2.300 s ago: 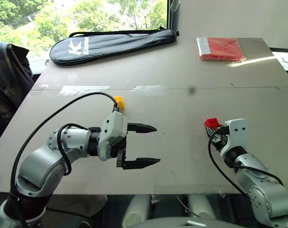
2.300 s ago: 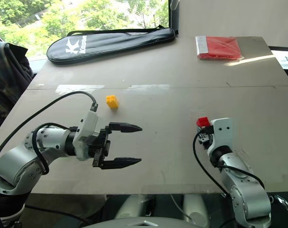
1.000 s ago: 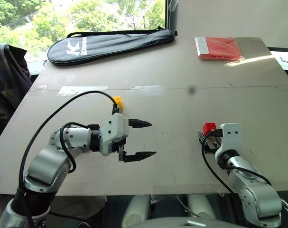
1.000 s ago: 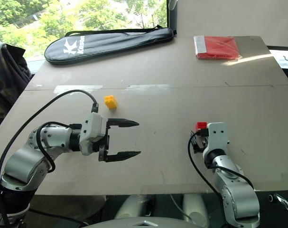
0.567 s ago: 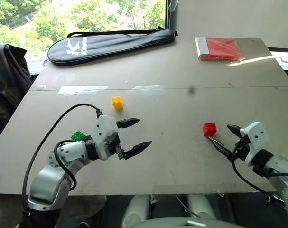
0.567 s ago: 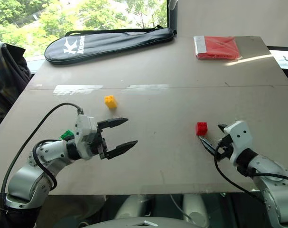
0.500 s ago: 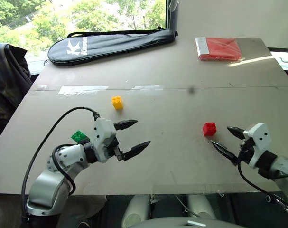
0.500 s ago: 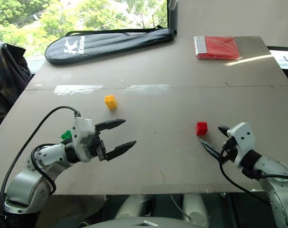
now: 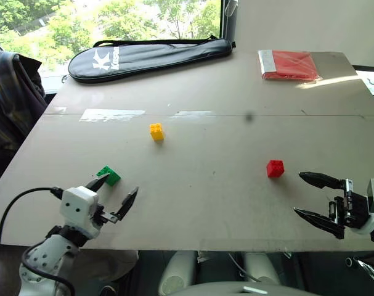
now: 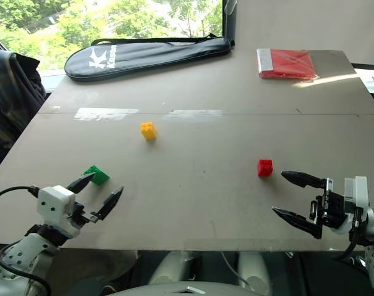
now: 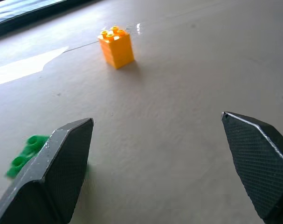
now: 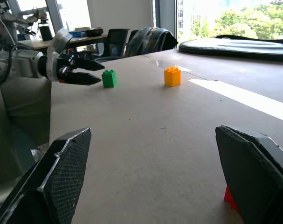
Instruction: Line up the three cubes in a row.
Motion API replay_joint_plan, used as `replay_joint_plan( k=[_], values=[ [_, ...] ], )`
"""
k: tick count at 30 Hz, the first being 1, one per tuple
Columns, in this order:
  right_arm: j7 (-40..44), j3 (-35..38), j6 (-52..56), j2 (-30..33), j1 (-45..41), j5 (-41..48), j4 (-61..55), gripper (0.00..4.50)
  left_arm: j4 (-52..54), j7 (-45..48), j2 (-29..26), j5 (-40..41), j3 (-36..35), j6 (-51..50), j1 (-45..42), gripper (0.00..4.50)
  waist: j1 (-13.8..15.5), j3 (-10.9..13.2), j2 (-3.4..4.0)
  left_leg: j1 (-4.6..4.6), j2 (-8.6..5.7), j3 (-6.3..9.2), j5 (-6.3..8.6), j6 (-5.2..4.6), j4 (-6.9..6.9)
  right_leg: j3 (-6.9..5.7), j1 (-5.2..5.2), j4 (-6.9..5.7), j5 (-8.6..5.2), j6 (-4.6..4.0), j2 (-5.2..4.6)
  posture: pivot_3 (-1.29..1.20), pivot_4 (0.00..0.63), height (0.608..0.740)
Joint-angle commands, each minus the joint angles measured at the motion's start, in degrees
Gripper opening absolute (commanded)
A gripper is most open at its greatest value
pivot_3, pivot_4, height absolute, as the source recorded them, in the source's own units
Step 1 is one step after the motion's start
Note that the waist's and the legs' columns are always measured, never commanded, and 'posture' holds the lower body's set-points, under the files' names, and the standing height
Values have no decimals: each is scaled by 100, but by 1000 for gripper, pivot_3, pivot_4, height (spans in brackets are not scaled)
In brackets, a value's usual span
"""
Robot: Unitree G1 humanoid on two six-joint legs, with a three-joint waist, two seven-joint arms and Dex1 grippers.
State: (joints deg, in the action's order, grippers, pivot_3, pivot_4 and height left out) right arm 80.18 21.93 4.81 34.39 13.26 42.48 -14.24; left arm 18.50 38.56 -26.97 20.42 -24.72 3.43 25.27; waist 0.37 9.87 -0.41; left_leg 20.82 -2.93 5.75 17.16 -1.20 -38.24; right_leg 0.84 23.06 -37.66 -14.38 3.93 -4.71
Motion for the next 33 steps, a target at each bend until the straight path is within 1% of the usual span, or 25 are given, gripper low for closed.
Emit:
replay_joint_plan(
  k=[1,5,11,15,19,25,29,30,31,33],
  values=[
    [782,170,-565,56,-199,179,449,4377,-511,599,-269,282,-559,669,168,4500,9,-3,-5,0,0,-1,0,0,0,0,-1,2,0,0,0,0,150,732],
    [911,106,-539,190,-334,207,499,4377,-1104,719,-378,331,-748,828,67,4500,21,-2,-2,-1,0,-2,1,0,1,0,0,3,1,-1,-24,0,150,732],
    [632,-75,-459,149,-424,176,267,4377,-1752,1134,-458,243,-437,929,-155,4500,40,-5,-8,2,0,2,1,0,1,-5,0,4,1,-1,-26,0,150,732],
    [477,-187,-451,91,-452,165,163,4377,-2206,1072,-570,90,-189,767,-694,4500,49,-6,-10,2,-2,6,1,0,1,-10,0,2,2,-1,-27,0,150,732],
    [393,-206,-443,109,-462,179,120,4377,-2565,939,-693,41,-98,608,-1226,4500,37,-7,-11,1,-3,8,1,0,1,-12,0,0,3,-2,-23,0,150,732],
    [257,-202,-476,98,-471,165,85,4377,-3032,1021,-909,-191,181,623,-1744,4500,15,-6,-11,2,-3,6,1,1,2,-7,4,1,4,-1,-23,0,150,732],
    [208,-224,-513,57,-442,161,63,4377,-3137,1193,-955,-61,267,569,-1889,4500,29,-7,-11,2,-3,7,0,2,1,-8,5,-2,6,-1,-25,0,150,732],
    [190,-223,-514,46,-442,172,57,4500,-3144,1233,-955,-28,271,564,-1892,3970,24,-7,-11,2,-3,6,0,2,1,-7,5,-2,6,-1,-26,0,150,732],
    [180,-221,-514,40,-441,183,52,4500,-3155,1255,-954,-19,268,572,-1893,3686,20,-7,-11,2,-3,6,1,2,1,-7,5,-1,6,-1,-26,0,150,732],
    [168,-220,-511,26,-446,204,48,4500,-3203,1287,-951,-27,255,593,-1887,2684,19,-6,-10,2,-3,6,0,2,1,-6,6,-1,6,-1,-26,0,150,732]
  ],
)
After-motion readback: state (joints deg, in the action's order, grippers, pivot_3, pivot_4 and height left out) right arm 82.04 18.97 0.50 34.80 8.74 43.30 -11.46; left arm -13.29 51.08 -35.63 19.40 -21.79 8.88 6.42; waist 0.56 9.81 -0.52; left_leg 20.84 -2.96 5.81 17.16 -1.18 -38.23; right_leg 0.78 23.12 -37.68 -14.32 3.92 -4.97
